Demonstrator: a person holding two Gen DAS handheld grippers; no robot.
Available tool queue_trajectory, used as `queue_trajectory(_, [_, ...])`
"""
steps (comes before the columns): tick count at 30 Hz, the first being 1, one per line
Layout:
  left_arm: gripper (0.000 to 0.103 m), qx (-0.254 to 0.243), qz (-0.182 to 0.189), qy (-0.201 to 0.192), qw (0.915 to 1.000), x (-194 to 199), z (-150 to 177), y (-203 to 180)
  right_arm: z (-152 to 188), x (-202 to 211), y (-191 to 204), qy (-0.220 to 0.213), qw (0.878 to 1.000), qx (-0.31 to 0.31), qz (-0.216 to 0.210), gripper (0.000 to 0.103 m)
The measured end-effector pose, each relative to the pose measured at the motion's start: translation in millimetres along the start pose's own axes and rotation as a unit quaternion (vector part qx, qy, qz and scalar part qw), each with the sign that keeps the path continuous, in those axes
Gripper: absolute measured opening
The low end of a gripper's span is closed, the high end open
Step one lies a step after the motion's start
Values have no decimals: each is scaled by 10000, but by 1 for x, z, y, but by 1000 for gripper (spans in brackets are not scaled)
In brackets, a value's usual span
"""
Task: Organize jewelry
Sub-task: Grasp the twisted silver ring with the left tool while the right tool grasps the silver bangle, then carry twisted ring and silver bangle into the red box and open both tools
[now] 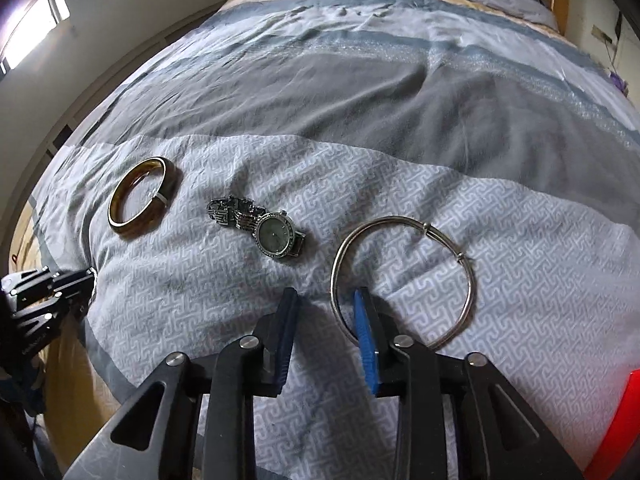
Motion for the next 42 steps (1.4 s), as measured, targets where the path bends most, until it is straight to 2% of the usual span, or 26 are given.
queue_trajectory(1, [6,7,-8,-16,10000,2,0,-1,2,1,0,31,10000,-34,-30,11])
queue_trajectory(4, [5,1,-31,-61,10000,10,3,-5,7,9,4,-24,10000,-59,-28,5])
queue_trajectory(9, [5,-19,-48,-158,9999,30,9,-14,23,37,12,-269,9993,-208,-180,4])
queue_trajectory(18, [5,-142,-17,-385,9992,79,21,-44,63,121,24,-786,9917,-723,-718,4])
queue_trajectory(24, [5,-341,89,-502,9981,112,34,-76,92,171,19,-1007,9880,-899,-751,4])
queue_trajectory(33, [5,-683,441,-482,9955,127,38,-157,135,228,-33,-1429,9797,-1286,-565,4])
queue_trajectory(42, [5,-1191,979,-236,9878,91,18,-280,174,241,-135,-1373,9779,-1572,-85,4])
Point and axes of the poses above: each gripper's, at about its wrist camera, not at the fingertips, and x roughly against the way its jaws point, y to its left, z to its underside, the point moved 7 cm from there along -x, roughly the way its jaws point, and after that the axes turned 11 degrees about z, right-handed, at the moved point
